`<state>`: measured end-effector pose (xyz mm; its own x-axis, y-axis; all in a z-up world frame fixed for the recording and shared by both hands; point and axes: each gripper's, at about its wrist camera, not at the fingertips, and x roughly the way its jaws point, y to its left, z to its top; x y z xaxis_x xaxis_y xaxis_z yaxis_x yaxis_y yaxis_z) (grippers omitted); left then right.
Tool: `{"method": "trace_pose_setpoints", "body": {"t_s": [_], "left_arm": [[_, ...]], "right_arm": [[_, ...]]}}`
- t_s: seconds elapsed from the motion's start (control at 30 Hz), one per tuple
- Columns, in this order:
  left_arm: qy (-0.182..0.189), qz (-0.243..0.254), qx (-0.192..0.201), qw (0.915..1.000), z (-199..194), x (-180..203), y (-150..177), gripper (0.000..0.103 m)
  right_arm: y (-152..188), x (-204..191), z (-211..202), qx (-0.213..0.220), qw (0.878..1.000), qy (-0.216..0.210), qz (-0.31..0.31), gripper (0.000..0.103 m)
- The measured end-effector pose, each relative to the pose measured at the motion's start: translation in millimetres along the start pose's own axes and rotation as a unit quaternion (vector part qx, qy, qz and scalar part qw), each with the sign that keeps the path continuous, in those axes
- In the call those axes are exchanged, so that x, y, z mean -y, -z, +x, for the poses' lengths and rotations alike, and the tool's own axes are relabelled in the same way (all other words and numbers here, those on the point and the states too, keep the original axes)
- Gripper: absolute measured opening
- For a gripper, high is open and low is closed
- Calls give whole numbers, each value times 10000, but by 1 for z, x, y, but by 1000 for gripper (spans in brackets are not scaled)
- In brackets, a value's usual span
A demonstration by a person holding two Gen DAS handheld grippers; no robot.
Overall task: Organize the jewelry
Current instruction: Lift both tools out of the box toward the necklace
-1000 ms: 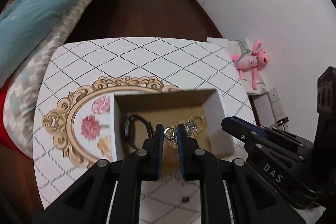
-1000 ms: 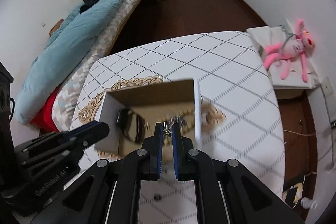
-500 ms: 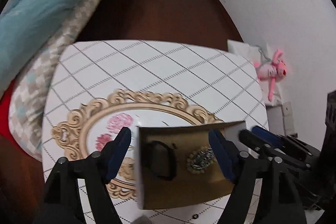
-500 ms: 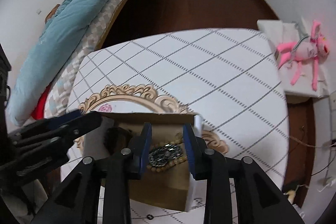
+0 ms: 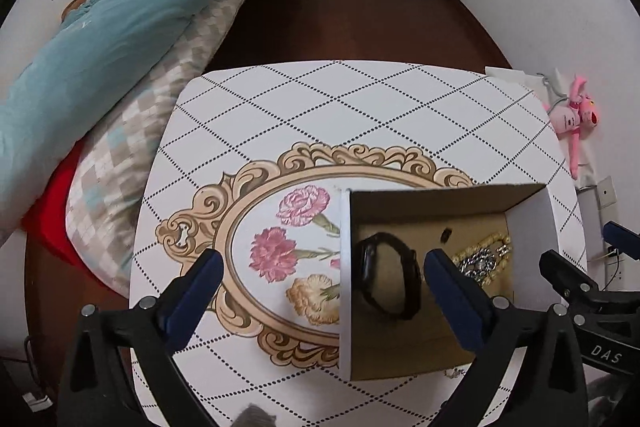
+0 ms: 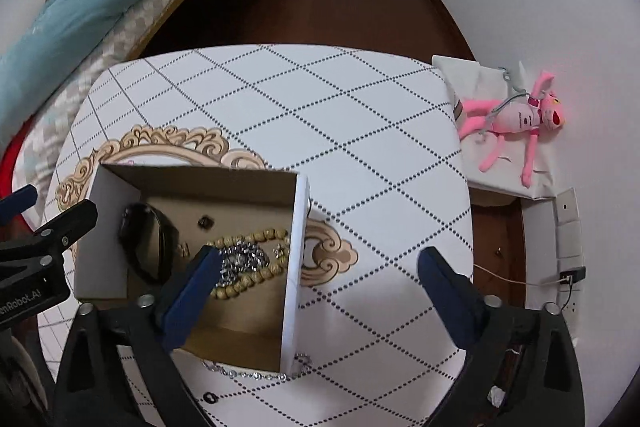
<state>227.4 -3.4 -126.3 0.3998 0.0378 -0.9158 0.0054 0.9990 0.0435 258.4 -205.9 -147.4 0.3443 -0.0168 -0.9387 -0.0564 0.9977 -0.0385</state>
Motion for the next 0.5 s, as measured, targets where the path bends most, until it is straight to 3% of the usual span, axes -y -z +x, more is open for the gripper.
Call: {"method": "trace_pose_setpoints", "body": {"t_s": [0.27,0.5], "left_arm": [[-36,-45,239,9997,-25,-5,8,102],[-141,-62,456,9988,-59,-6,23,102]], "right_arm": [[11,-3,-15,128,9999,-47,55,103],[27,-1,-52,472,9986,-148,170,103]]}}
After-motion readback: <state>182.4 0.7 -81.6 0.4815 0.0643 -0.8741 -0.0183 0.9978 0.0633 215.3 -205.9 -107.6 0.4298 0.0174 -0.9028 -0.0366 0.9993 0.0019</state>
